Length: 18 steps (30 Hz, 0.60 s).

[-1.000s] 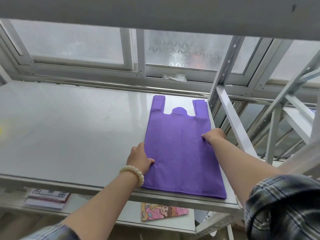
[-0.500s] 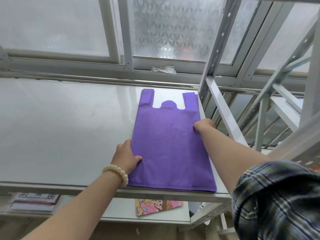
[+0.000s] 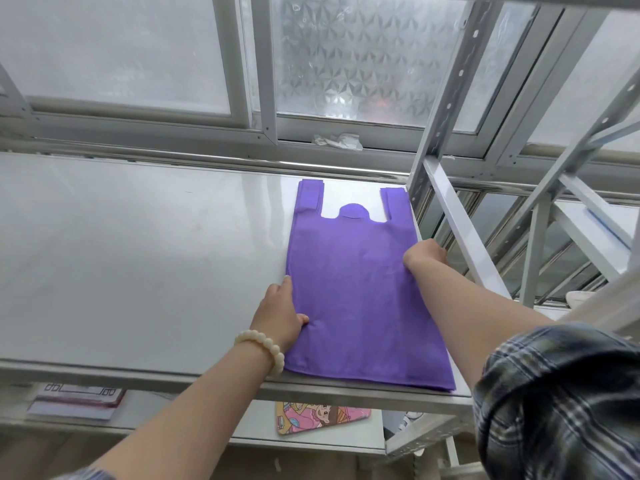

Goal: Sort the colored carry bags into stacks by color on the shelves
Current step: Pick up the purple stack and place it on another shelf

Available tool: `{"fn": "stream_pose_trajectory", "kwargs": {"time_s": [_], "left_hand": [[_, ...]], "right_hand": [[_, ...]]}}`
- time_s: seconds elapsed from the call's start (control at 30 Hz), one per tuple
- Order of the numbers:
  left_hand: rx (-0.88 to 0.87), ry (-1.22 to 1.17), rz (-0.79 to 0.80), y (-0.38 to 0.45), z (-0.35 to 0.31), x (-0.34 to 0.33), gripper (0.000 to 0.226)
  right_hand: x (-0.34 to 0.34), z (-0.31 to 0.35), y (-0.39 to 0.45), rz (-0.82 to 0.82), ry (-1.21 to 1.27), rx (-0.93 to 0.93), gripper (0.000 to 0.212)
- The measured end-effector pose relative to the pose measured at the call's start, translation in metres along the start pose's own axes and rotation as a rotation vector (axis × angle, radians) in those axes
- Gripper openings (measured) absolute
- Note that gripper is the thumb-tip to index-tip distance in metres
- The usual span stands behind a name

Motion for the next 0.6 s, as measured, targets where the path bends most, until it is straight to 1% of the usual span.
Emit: {"fn": "stream_pose_trajectory", "kwargs": {"time_s": [0.1, 0.13, 0.23, 0.27, 0.43, 0.6], "left_hand": [[-0.005, -0.030, 0.004, 0.000, 0.001, 0.000, 0.073], [-0.005, -0.045, -0.005, 0.000, 0.002, 0.002, 0.070], [0.013, -0.112, -0.058, -0.001, 0.010, 0.009, 0.050], [0.017, -0.120, -0.064, -0.001, 0.011, 0.010, 0.048], [0.016, -0.079, -0.057, -0.002, 0.012, 0.008, 0.055], [0.056, -0.027, -0.055, 0.001, 0.017, 0.009, 0.052]], "right_hand": [[0.002, -0.001, 0.001, -0.013, -0.001, 0.000, 0.040], [0.002, -0.002, 0.001, -0.014, 0.000, 0.001, 0.040], [0.000, -0.005, 0.004, -0.016, 0.020, 0.008, 0.040], [-0.001, -0.006, 0.005, -0.014, 0.025, 0.018, 0.040], [-0.001, -0.001, 0.003, -0.014, 0.007, 0.087, 0.038], [-0.003, 0.000, 0.004, -0.013, 0.008, 0.133, 0.036]]}}
Point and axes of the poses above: each hand's wrist, its own y-axis towards the middle knuckle, its own x-axis out of the back of the hand, z = x × y, the point moved 9 cm from there along y, towards the middle knuckle, and after that the axes turned 1 degree about -z, right-handed, at the moved point
